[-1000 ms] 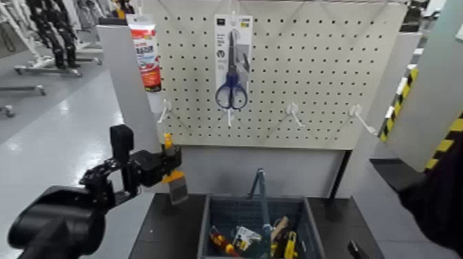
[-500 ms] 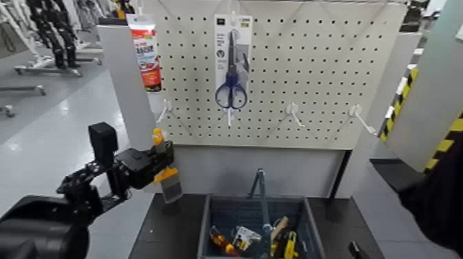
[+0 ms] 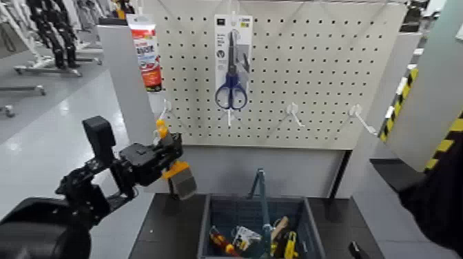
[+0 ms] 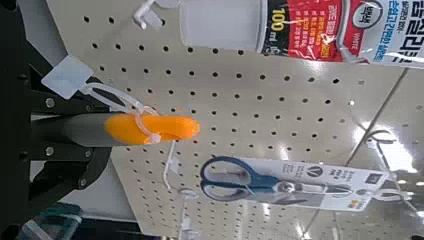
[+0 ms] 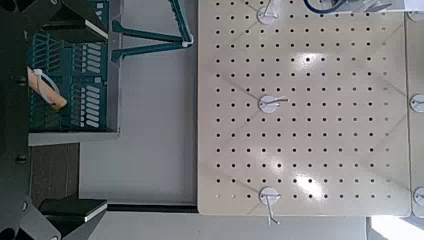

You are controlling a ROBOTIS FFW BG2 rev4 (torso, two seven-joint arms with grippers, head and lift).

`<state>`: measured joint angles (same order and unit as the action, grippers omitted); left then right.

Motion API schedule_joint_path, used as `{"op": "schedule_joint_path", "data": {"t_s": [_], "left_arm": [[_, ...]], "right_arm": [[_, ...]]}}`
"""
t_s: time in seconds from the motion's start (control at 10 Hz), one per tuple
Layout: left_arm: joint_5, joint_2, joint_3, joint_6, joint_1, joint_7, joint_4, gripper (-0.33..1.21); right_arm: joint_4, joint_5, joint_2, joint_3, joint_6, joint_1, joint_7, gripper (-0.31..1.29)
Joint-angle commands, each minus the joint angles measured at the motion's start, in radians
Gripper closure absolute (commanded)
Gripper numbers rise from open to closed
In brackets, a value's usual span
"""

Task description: Put the yellow paint brush into the crate.

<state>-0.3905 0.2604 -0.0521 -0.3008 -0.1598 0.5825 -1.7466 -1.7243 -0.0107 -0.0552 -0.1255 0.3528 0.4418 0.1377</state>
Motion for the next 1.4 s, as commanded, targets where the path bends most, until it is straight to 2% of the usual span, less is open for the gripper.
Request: {"op": "schedule_joint_path", "data": {"t_s": [0.1,0.4,0.7,1.1,1.4], "left_arm": [[-0.151,-0.010,-0.064,0.028,0.003,-0.006,0.061,1.15],[-0.281,-0.015,-0.161,0.049,0.002,-0.007,0.182,1.15],[-0.321,-0.015,-0.238,0.065,-0.012,-0.018,0.295,1.15],[-0.353,-0.035,-0.388,0.089,-0.106,-0.035,0.438,1.15],[-0.433,-0.043,-0.446,0.049,-0.139,-0.076,0.489,1.14]], "right_arm": [[0.002,0.001,0.002,0.000,0.003,0.000,0.000,0.13],[0.003,0.001,0.003,-0.002,0.006,0.000,0.000,0.13],[0.008,0.006,0.005,-0.005,0.009,-0.002,0.000,0.13],[0.012,0.011,0.005,-0.008,0.012,-0.005,-0.001,0.13],[0.018,0.015,0.005,-0.011,0.020,-0.006,-0.001,0.13]]}}
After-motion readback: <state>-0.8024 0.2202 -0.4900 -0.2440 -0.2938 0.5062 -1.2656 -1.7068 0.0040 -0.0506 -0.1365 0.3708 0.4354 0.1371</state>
